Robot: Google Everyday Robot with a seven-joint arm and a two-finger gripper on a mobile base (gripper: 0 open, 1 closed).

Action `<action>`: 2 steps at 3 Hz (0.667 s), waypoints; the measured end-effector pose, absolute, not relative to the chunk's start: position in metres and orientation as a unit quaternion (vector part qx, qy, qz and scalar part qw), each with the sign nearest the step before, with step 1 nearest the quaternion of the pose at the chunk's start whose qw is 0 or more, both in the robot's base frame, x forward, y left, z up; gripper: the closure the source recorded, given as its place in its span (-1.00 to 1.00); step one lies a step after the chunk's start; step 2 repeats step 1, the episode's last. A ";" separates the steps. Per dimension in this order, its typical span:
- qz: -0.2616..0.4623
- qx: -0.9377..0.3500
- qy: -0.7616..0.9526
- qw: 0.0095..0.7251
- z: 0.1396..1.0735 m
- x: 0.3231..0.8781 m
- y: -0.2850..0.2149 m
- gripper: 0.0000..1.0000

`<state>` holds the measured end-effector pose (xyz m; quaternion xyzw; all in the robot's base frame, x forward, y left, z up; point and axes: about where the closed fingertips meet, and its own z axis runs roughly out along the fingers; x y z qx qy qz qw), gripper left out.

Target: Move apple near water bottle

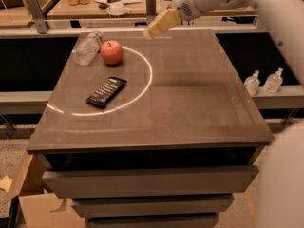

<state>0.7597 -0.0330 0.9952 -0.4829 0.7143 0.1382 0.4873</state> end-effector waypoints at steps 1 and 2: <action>0.086 -0.471 0.709 0.518 1.031 0.742 -0.050 -1.00; 0.086 -0.471 0.709 0.518 1.031 0.742 -0.050 -1.00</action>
Offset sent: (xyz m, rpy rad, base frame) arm 0.0000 0.0000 0.0000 0.0000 0.0000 0.0000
